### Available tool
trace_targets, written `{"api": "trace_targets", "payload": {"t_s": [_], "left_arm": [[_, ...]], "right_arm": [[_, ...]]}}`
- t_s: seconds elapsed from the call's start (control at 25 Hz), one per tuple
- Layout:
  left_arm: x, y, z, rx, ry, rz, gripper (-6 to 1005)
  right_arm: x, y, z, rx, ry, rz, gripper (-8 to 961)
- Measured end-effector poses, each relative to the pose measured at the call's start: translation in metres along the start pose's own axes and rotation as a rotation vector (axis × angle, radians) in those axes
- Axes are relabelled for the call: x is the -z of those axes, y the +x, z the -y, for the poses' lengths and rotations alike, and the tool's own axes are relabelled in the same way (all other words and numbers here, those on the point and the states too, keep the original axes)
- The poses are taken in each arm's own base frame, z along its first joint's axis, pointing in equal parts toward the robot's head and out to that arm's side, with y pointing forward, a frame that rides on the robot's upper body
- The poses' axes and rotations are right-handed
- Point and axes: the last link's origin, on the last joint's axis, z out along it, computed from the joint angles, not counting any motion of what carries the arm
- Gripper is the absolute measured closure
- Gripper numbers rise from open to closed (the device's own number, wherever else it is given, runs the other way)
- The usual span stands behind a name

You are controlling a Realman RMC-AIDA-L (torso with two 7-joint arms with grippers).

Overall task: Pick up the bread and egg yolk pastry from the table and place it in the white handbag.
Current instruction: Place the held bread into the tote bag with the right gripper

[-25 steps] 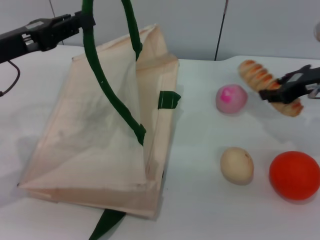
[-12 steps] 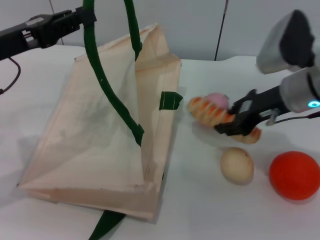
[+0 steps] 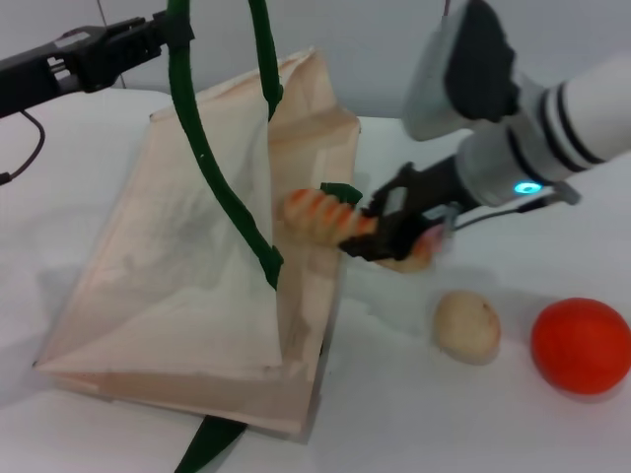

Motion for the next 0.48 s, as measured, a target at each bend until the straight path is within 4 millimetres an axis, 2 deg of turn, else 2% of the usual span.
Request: {"api": "trace_targets", "payload": {"t_s": [0.12,0.48], "left_arm": [[-0.002,0.001,0.0,-0.003,-0.004,-0.001,866],[-0.005,0.003,0.0,-0.007,-0.014,-0.001,865]], "right_arm": [[-0.009,-0.016,-0.006,0.035,-0.001,0.001,586],[-0.032,-0.046,-0.02,0.109,0.007,0.003,590]]}}
